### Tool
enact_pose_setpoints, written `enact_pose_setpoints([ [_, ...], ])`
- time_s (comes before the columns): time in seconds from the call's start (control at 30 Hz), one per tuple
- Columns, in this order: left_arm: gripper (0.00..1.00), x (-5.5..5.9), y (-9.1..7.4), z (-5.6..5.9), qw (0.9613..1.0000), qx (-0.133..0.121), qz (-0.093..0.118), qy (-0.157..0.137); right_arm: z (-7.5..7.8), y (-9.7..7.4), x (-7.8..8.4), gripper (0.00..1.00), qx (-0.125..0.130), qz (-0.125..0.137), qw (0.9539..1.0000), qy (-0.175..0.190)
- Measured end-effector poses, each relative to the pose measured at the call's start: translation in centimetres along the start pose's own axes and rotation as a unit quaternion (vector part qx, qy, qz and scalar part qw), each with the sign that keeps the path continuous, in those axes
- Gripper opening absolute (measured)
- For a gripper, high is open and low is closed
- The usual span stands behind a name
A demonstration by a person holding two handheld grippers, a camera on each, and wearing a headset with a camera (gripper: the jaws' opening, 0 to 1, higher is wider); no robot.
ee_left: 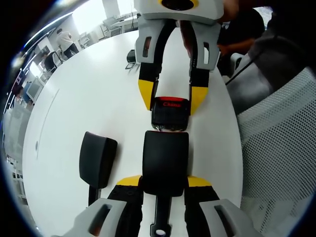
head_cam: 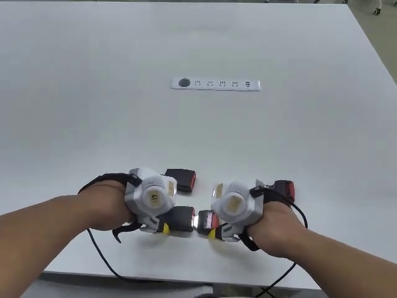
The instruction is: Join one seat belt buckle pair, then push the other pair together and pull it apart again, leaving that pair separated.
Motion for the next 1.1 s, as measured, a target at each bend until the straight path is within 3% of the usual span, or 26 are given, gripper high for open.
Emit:
enact_pose_setpoints([
  [0.17,0.33,-0.2,-0.1,0.3,0.9998,-0.01,-0.014,0.006,-0.2,-0.1,0.0,0.35,0.001,-0.007,1.0,0.0],
  [0.3,0.33,-0.2,-0.4,0.4,0.9982,-0.018,-0.036,0.044,-0.3,-0.6,-0.2,0.35,0.004,-0.008,1.0,0.002],
  [0.37,0.33,-0.1,-0.8,0.4,0.9975,-0.018,-0.049,0.046,-0.4,-1.1,-0.5,0.35,0.012,-0.003,0.9999,0.0],
  [0.6,0.41,-1.4,-3.3,-0.6,0.9988,-0.04,-0.019,0.02,-0.7,-3.0,-1.5,0.34,0.017,0.023,0.9996,-0.001],
  [0.73,0.41,-1.6,-4.1,-2.1,0.9981,-0.058,-0.019,0.006,0.2,-4.5,-1.2,0.34,0.028,0.04,0.9988,0.009],
  [0.93,0.49,-2.0,-4.4,-4.4,0.9962,-0.087,0.004,-0.007,2.3,-7.0,0.9,0.34,0.052,0.051,0.997,0.027],
  [1.1,0.47,-2.2,-4.4,-6.3,0.9953,-0.093,0.013,-0.024,4.2,-8.3,3.6,0.32,0.059,0.037,0.9969,0.036],
])
Point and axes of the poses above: the centre of the closed fingertips' face, and the gripper's own axes: y roughly forward along the fingers, z roughly to its right, x roughly out of its underside, the point moved 9 cm from there along -y, roughly backward along the fingers, and after that the axes turned 1 degree about -x, right-handed, at the moved point
